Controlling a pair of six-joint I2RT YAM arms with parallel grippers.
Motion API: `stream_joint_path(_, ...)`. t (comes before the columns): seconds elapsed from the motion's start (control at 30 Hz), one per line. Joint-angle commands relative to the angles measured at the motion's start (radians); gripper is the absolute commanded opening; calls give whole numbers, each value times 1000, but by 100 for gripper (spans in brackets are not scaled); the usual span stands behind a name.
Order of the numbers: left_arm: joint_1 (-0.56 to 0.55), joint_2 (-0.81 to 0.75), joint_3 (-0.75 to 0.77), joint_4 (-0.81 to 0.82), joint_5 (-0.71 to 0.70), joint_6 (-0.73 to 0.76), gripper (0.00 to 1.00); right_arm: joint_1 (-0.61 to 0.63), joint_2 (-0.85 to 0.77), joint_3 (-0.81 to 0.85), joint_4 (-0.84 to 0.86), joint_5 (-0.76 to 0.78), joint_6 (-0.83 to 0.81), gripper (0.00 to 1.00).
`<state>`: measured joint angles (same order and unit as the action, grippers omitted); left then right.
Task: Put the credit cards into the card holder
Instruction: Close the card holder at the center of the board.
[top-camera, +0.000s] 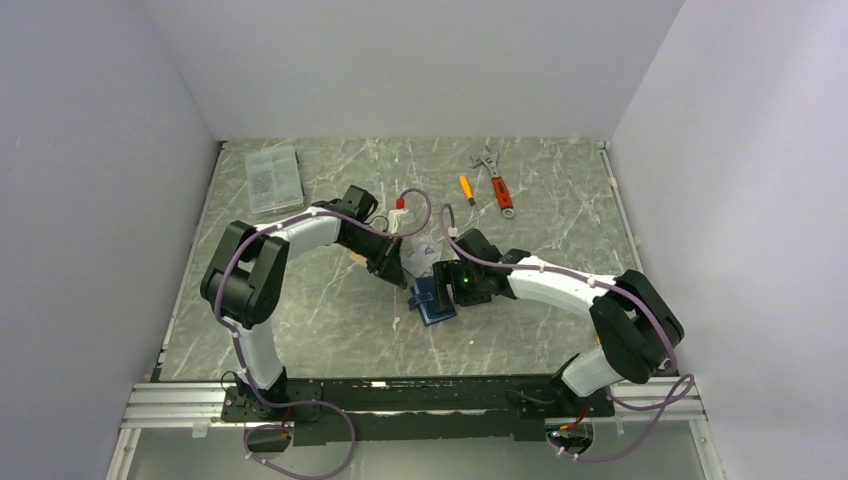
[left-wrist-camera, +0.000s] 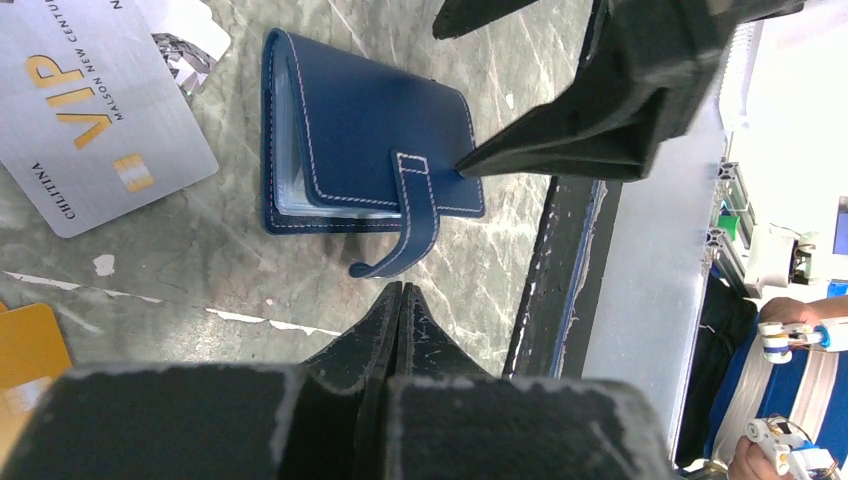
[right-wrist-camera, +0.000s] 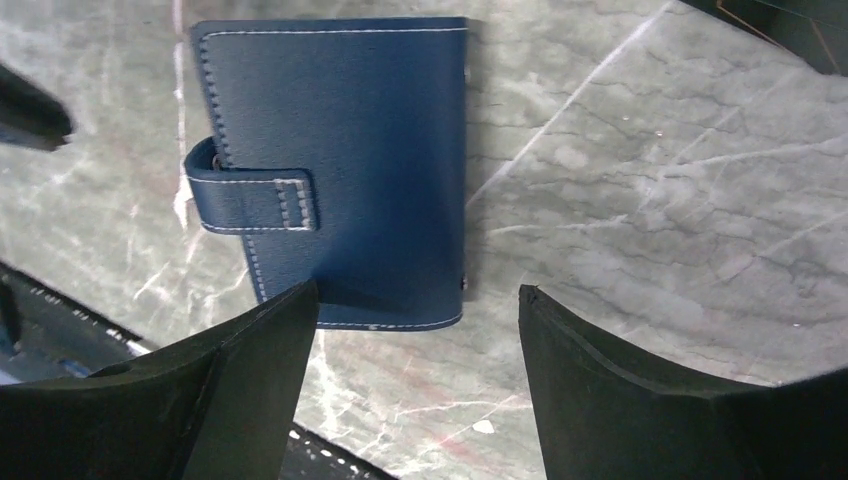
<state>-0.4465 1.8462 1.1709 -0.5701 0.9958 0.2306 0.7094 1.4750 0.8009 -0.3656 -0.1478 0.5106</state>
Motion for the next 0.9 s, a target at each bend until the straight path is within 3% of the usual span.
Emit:
stream_joint_path(0.0,1,-38,15,5,4,17,0,5,33,22,21,104,32,78)
stream_joint_path(0.1,2,-37,15,-5,3,25,0,6,67,21,56,95,31,81)
stream_joint_path(0.27,-29,-22,49,55,-59,-17,0,5,103,-17,141,33,49,79)
stream_joint_path(0.53,-126,32,95,57,-215,6,0,-5,105,-112,238,-17,105,58)
stream_joint_path(0.7,-158,77,91,9,-312,42,0,-70,105,-188,326,-125,120,43)
stream_joint_path(0.87,-185,66,47,-3,-414,90,0,-146,121,-225,422,-265,124,40)
